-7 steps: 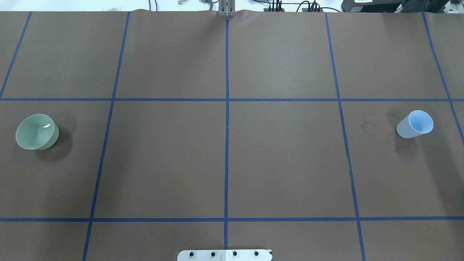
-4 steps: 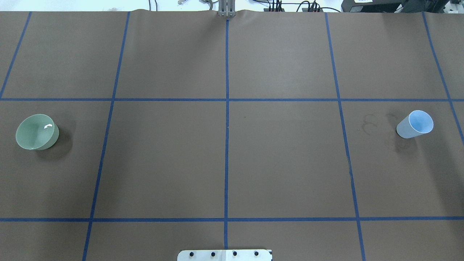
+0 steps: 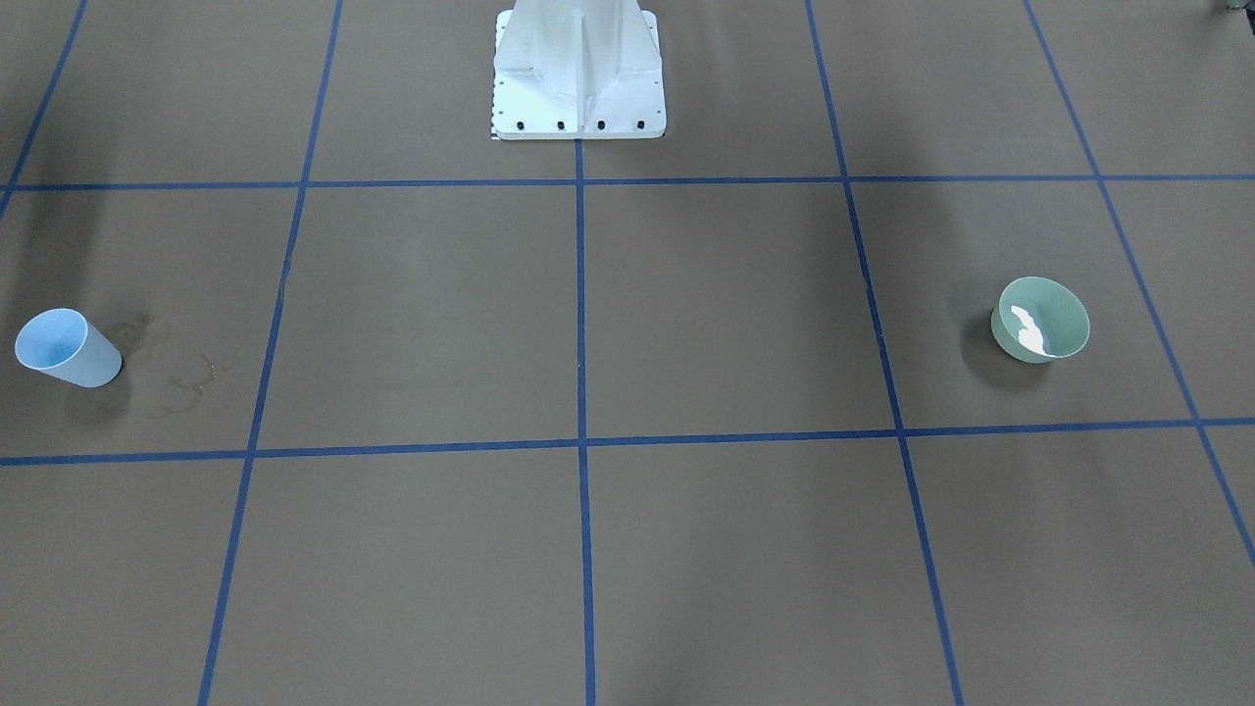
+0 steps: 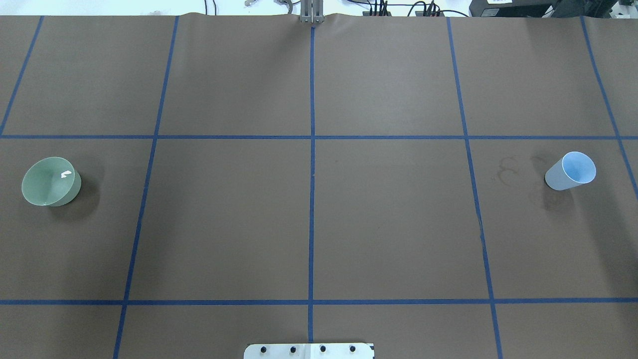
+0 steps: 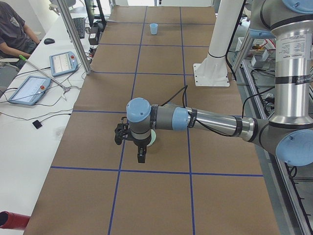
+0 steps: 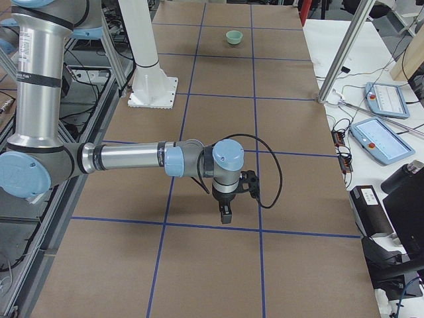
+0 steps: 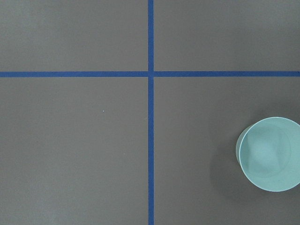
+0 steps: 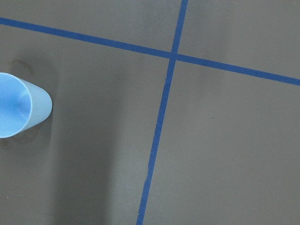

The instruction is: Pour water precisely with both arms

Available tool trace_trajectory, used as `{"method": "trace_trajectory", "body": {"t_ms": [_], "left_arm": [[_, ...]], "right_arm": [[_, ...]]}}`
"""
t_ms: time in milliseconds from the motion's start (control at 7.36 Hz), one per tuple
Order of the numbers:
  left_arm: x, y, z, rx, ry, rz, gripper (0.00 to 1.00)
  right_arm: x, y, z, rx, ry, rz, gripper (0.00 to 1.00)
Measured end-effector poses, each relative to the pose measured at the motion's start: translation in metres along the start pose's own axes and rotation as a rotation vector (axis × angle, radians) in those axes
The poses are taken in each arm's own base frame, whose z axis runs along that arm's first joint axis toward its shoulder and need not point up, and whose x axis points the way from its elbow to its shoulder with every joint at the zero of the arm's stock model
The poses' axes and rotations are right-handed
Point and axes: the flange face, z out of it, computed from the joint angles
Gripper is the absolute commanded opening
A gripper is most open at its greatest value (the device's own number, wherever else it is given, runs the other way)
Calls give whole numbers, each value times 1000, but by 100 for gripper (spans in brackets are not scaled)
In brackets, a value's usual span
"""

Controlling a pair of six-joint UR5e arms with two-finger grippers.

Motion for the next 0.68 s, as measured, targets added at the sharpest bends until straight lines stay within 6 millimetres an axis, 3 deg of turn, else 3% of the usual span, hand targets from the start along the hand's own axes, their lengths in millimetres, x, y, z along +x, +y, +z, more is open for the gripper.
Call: {"method": "trace_trajectory", "body": {"t_ms": [679], "left_arm": [[-3, -1, 3, 3, -1, 0, 100]], "right_arm": [[1, 0, 1, -3, 0, 3, 100]]}}
